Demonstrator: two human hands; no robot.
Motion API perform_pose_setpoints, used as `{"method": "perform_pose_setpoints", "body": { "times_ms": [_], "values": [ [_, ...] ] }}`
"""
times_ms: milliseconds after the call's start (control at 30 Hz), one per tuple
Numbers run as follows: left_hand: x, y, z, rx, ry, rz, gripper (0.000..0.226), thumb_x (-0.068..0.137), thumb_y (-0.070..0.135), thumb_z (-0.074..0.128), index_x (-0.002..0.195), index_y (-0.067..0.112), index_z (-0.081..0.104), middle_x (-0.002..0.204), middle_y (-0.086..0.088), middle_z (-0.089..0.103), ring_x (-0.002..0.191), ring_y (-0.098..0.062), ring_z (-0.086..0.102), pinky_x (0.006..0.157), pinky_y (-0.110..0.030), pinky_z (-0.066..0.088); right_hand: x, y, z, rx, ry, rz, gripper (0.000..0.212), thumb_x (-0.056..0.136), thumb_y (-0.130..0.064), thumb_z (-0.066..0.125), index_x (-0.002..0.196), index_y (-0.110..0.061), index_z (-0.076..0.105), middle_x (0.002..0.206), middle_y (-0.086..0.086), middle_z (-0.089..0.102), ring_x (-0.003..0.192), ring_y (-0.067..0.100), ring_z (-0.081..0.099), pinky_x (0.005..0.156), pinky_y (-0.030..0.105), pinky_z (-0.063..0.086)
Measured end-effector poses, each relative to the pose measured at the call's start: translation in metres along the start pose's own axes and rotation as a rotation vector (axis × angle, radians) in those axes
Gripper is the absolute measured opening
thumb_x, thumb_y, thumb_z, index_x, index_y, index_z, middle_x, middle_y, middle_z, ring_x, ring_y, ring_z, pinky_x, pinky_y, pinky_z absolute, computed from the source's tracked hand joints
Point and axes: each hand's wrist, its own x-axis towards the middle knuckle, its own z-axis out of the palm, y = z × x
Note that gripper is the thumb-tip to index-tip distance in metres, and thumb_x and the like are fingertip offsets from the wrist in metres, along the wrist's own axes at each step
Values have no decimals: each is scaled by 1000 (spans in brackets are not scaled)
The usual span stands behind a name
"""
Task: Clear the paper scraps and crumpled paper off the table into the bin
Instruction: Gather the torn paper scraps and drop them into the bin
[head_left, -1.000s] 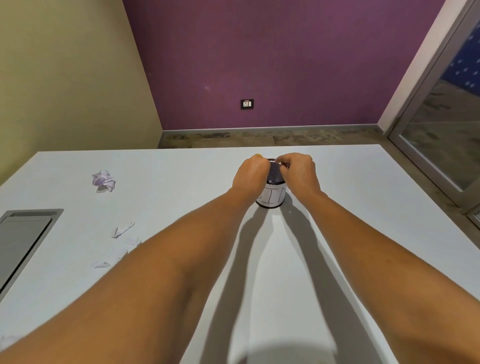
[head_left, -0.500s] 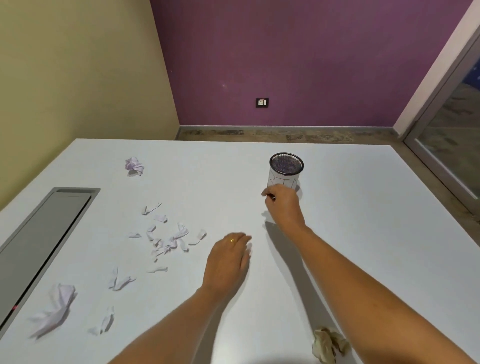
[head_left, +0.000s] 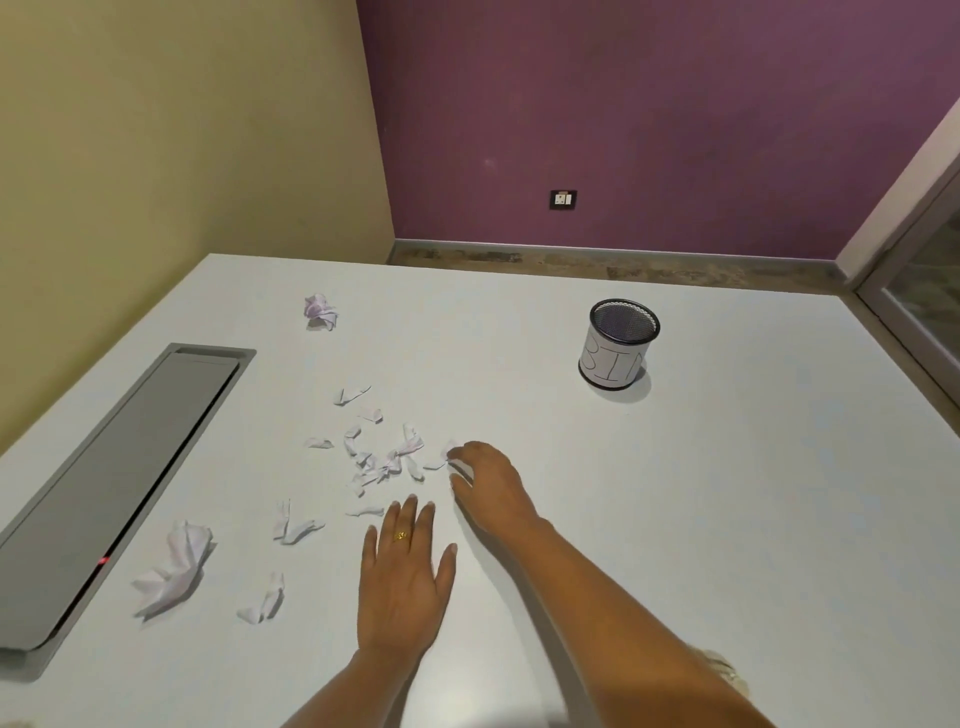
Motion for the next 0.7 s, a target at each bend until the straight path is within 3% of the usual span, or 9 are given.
{"method": "perform_pose_setpoints", "body": {
  "times_ms": [100,233,367,467,600,700],
  "values": [
    [2,-2,4,29,-15,-11,61,92,49,11,145,22,22,156,2,20,145,-16,10,119,-38,6,10,-3,8,22,28,10,33,94,-13,46,125,-9,56,134,9,52,125,23,45,102,25,33],
    [2,0,2,25,-22,-21,71,85,51,-1,145,22,21,156,2,19,145,-16,10,119,-39,5,21,-6,10,53,89,60,29,92,-7,46,113,0,63,121,14,64,116,26,55,97,28,40],
    [1,1,1,39,-44,-26,68,86,50,1,145,23,20,156,2,19,145,-16,10,119,-39,6,25,-7,1,155,252,139,24,90,-5,50,104,-2,69,110,12,70,103,23,63,88,25,46],
    [1,1,2,42,-47,-23,59,92,48,13,144,23,23,156,1,21,145,-17,12,119,-40,8,31,-6,-21,250,356,194,21,86,-5,55,99,-4,71,104,10,71,94,19,65,83,21,47],
    [0,7,-7,48,-59,-27,67,85,47,12,135,16,45,144,-6,44,137,-24,36,113,-46,27,38,-3,-50,280,457,252,16,81,0,56,83,-8,70,84,9,72,64,13,58,66,22,46],
    [1,9,-11,69,-51,-26,64,85,44,18,128,13,53,136,-8,53,130,-26,46,107,-49,36,36,-7,-39,231,344,235,25,80,5,52,74,-15,65,80,5,67,54,8,59,53,16,43]
  ]
}}
